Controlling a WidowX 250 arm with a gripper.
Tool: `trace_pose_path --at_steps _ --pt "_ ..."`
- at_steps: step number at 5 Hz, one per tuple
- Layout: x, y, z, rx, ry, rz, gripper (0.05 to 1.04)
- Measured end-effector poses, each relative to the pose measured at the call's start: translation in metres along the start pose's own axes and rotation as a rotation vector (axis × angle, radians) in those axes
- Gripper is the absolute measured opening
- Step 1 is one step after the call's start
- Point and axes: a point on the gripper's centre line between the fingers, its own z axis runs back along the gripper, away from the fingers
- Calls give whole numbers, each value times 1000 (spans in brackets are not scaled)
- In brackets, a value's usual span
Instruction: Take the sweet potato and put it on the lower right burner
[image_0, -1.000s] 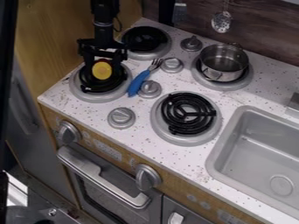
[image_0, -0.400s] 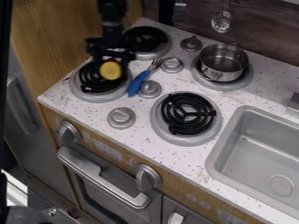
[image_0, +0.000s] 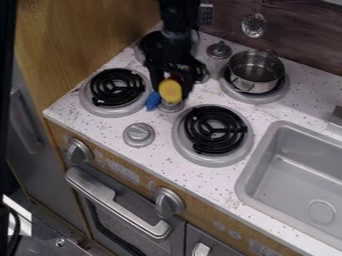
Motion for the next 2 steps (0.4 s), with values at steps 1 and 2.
trace_pose_path --at_steps 1,2 --pt "-13 -39 -8 -1 25 -95 811" --pt "-15 -64 -14 -14 29 -145 810"
